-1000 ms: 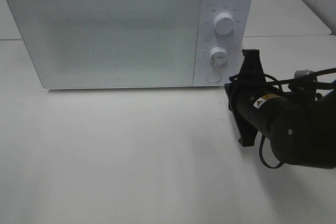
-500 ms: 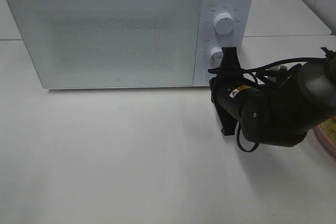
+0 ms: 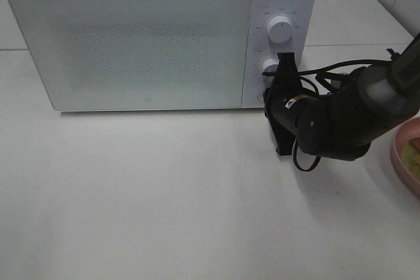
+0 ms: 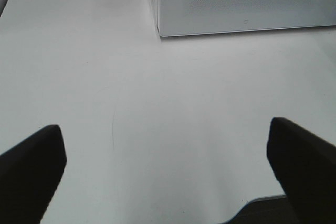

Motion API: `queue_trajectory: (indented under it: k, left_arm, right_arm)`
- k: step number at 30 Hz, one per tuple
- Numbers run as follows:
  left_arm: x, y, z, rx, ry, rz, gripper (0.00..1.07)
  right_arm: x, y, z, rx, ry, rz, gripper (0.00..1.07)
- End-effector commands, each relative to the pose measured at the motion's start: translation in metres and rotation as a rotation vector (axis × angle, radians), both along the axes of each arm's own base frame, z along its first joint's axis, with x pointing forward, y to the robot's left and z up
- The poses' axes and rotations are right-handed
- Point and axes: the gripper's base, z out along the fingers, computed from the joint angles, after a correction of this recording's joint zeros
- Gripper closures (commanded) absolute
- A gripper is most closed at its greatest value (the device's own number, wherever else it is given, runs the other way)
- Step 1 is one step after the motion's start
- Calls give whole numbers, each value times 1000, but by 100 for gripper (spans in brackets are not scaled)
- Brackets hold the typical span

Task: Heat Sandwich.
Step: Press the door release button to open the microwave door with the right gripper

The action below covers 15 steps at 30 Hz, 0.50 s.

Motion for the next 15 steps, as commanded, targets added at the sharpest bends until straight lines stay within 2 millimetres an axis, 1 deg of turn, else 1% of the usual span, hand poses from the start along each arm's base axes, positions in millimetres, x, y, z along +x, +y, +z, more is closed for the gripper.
queue_trajectory:
  k: [1,5,9,14,15]
  left_arm:
    - [-3,0,0,-13,-34,3,7]
    - [-3,0,0,-13,-34,3,7]
    - [-3,0,0,-13,-34,3,7]
    - [-3,0,0,-13,-34,3,7]
    - [-3,0,0,-13,-34,3,7]
  right_arm:
    - [8,-2,5,-3,-23,2,107]
    - [14,-6,8,1,-29,-13,107]
    - [14,-7,8,3,-40,-20,107]
    - [16,-8,13,4,-98,-37,107]
    - [19,-8,17,5,-138,-47,107]
